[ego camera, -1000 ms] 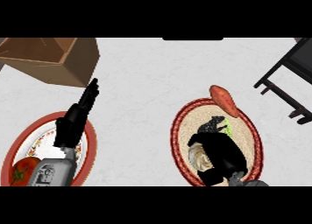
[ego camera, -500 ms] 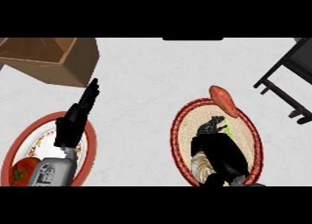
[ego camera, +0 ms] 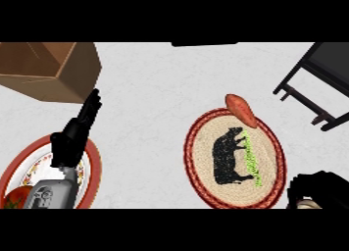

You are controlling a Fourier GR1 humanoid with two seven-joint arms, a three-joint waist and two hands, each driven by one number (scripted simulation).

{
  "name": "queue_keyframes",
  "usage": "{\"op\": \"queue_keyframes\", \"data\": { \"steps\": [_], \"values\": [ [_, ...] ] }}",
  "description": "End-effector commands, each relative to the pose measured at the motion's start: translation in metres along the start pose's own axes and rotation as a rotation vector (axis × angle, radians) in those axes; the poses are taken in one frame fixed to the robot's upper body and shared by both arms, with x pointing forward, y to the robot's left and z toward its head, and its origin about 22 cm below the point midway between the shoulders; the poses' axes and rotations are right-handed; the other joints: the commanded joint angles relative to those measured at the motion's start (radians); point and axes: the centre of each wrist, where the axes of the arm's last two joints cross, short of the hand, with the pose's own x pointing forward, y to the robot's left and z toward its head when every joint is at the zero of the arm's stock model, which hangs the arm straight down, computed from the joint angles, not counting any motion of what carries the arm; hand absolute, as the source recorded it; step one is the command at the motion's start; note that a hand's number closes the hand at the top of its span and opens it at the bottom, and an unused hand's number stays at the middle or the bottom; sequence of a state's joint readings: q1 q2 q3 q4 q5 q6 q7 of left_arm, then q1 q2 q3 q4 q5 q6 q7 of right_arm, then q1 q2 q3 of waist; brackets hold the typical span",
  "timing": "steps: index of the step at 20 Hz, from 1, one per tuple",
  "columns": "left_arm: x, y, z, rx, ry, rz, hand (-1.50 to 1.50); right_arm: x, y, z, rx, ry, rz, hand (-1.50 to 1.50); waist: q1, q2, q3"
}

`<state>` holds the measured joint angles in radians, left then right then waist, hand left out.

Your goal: Pick the cupcake from the placemat and place it in the tiered shelf

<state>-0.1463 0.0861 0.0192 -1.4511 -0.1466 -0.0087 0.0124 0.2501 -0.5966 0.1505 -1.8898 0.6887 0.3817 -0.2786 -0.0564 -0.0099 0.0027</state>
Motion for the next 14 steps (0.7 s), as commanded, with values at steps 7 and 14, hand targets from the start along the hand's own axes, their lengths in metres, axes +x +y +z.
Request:
{"op": "queue_keyframes", "data": {
  "steps": [7, 14],
  "values": [
    [0.002, -0.001, 0.003, 0.006, 0.01, 0.007, 0.0, -0.057, -0.07, 0.121, -0.273, -0.253, -0.266, 1.5, -0.003, 0.0, -0.003],
    [0.001, -0.008, -0.006, -0.006, 0.003, 0.009, 0.0, -0.071, -0.13, 0.194, -0.497, -0.186, -0.269, 1.5, 0.029, 0.007, -0.004]
  ]
}}
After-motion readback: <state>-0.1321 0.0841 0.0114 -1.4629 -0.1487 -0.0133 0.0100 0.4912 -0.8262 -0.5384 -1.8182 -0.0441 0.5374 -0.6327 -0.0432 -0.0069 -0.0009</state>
